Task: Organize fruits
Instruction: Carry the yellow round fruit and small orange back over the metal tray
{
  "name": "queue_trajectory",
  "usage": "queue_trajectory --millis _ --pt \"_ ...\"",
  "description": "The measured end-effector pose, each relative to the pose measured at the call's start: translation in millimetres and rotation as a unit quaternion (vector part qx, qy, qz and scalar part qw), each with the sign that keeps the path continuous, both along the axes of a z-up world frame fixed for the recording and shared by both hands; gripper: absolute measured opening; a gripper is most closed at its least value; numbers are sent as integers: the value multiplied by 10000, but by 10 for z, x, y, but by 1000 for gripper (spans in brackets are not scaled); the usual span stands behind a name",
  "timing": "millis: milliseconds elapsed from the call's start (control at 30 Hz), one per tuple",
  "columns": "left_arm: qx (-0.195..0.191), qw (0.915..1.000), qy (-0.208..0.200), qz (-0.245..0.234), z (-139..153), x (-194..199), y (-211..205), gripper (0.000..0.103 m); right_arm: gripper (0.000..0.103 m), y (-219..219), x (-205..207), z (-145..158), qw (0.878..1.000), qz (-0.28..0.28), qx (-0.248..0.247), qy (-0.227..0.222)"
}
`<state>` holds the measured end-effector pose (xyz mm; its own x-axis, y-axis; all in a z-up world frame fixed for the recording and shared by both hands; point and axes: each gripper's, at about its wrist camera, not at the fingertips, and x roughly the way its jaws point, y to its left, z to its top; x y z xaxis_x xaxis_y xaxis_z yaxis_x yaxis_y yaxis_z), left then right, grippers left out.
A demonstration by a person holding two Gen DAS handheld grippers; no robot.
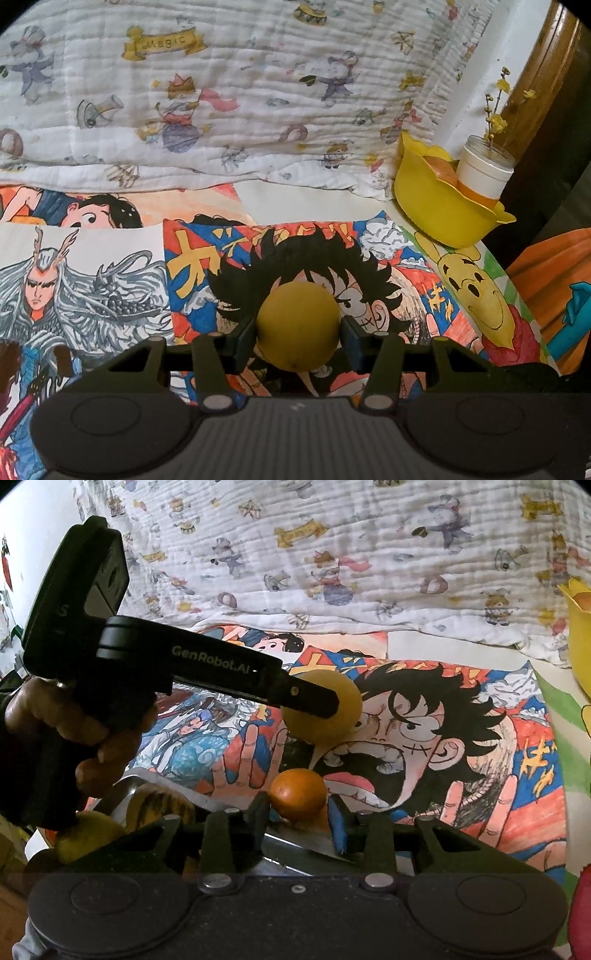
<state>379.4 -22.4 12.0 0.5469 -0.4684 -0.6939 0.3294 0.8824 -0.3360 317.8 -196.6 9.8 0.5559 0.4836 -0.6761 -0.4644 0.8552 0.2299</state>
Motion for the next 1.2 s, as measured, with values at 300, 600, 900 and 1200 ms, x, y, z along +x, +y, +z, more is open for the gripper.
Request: queue_trajectory --millis 300,600,900,1200 --pt "-3 9999 33 120 4 -21 80 53 36 73 49 -29 9999 0 8 -129" --pt "-33 9998 36 180 8 -83 142 53 36 60 11 -35 9996 -10 27 -268" --pt "-72 9997 5 240 37 -153 212 52 36 35 -53 -19 9993 -23 115 -345" --pt "-144 9995 5 283 65 -245 249 51 36 -42 -170 53 9985 -135 198 -495"
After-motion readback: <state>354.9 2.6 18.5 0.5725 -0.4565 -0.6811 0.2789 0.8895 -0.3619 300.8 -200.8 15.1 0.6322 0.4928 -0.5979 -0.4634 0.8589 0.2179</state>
